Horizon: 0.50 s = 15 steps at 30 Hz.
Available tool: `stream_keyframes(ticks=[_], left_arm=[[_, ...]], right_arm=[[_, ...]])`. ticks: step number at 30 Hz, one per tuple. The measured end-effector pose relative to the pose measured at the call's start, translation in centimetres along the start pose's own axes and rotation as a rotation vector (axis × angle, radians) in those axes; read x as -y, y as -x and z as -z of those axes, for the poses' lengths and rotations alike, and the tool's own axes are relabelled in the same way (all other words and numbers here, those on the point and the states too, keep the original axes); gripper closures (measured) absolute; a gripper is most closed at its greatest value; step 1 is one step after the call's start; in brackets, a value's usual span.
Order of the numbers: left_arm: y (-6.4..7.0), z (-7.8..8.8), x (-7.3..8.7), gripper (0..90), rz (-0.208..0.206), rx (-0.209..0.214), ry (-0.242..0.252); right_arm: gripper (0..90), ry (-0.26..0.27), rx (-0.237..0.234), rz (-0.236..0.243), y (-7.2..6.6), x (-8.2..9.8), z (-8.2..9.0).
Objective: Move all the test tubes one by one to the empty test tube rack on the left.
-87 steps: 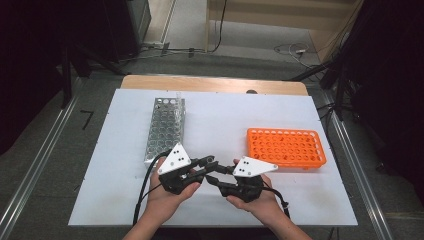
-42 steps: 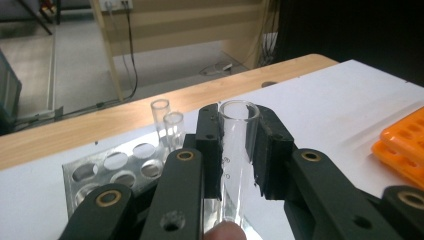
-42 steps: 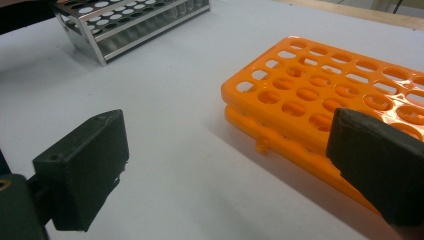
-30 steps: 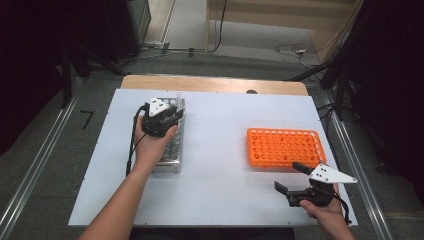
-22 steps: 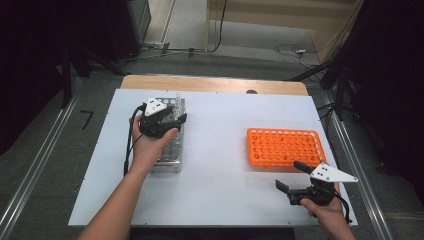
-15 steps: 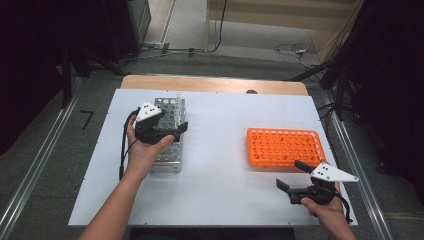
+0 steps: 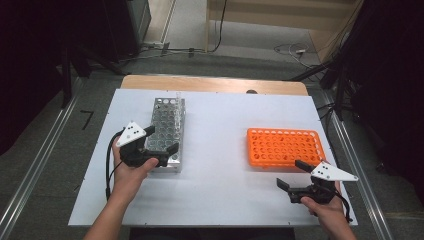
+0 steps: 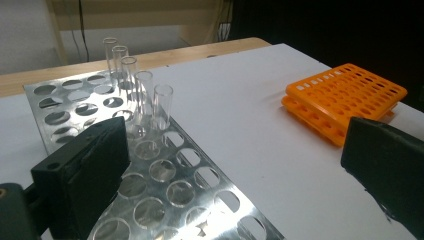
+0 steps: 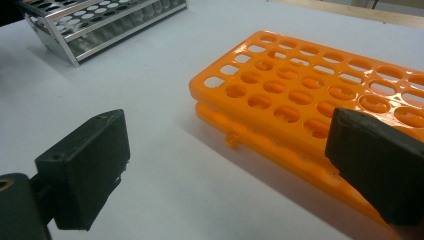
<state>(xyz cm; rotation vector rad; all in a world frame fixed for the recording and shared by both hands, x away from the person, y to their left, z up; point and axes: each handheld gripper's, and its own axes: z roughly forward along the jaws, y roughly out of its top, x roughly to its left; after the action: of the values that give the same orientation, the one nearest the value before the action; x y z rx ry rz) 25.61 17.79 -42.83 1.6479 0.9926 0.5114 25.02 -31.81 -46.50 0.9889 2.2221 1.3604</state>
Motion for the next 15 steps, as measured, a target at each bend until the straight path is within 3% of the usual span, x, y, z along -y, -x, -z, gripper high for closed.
stream_keyframes(ticks=[9,15], left_arm=[[0.9,3.0,2.1,0.0,-0.014,0.000,0.022],[1.0,4.5,3.9,0.0,-0.006,0.022,0.023]], right_arm=[[2.5,-0.001,0.010,0.001,0.3,0.1,-0.2],[2.5,0.014,-0.002,0.002,0.5,0.2,-0.1]])
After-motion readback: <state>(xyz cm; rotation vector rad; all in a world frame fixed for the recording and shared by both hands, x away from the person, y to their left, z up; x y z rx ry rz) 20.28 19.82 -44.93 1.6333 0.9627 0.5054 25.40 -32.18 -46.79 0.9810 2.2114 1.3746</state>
